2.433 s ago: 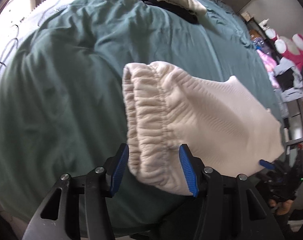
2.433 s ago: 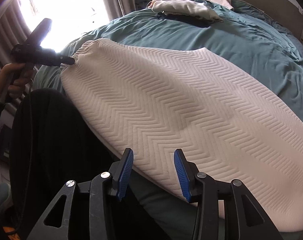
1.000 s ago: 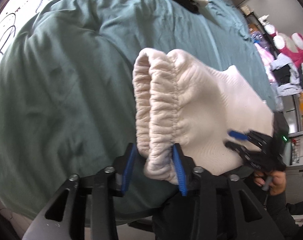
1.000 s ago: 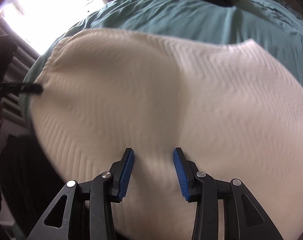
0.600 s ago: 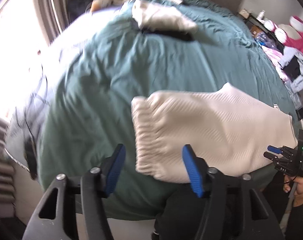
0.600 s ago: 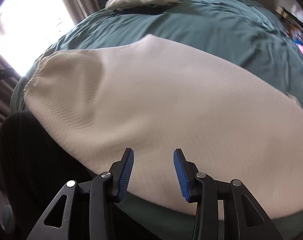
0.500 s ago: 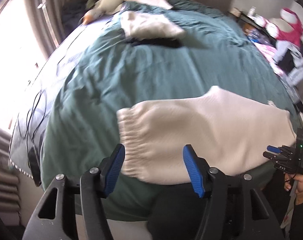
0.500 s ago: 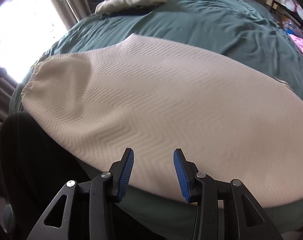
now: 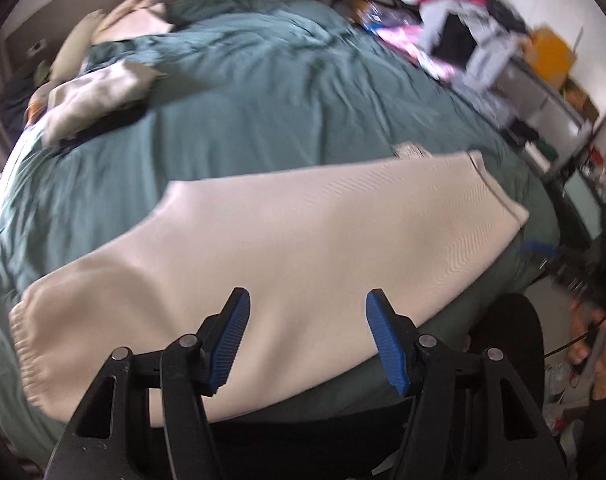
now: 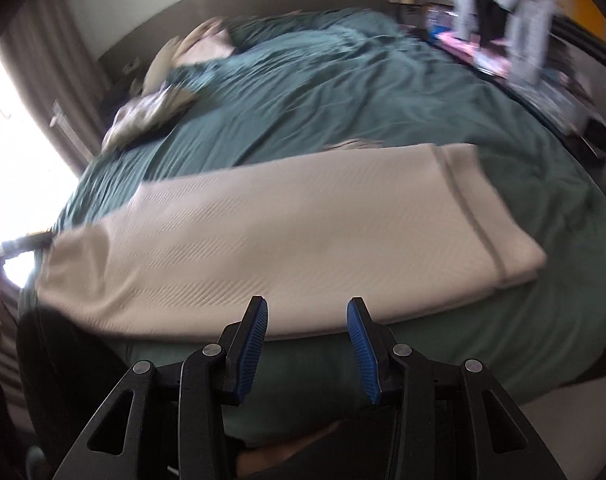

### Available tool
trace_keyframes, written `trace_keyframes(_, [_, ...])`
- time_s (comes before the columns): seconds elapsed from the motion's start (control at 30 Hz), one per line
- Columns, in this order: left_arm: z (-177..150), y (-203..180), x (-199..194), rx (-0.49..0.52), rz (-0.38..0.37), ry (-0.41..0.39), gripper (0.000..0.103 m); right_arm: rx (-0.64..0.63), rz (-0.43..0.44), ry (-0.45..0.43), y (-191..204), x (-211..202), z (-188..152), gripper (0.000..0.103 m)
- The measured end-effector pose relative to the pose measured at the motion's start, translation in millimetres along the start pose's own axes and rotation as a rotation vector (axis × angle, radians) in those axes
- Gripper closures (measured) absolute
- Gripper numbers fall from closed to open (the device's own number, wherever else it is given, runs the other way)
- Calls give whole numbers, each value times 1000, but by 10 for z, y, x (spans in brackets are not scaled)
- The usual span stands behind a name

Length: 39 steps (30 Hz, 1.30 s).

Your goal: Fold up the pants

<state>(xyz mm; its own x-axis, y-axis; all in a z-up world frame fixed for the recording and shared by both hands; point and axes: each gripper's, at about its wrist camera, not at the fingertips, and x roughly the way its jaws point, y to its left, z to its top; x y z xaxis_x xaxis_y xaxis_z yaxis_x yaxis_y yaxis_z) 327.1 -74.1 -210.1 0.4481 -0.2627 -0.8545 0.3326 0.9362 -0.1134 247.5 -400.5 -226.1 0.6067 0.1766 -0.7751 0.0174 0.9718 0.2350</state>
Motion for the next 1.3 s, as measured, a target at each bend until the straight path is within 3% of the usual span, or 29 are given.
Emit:
trace_keyframes(0.2, [367,-961,691,44,-68,50,45,298,-13,-190,-1143,-322,111,0])
trace_keyframes(0.37, [505,-1494,1265,63,-153,104,45,593,108,-165,-2031,-196,-130,0])
trace_keyframes(0.43, [426,-1572,1472,83,-143,125,45,655,195,-165,-2183,-113,-232,0])
trace_keyframes(0.53, [284,-1568,1807,76,-133,180,45,693,332,-165,-2275,84,-299,0])
trace_keyframes(0.77, [180,-1578,1807,99,-137,132,45,782,463,-171,-2219,572,-310,0])
trace_keyframes(1.07, [158,-1498,1803,95,-150,129,45,796,384,-220,-2004,862,-234,0])
trace_keyframes(1.3, [156,-1468,1797,89,-157,132,45,759,424,-208,-1826,703,-163,0])
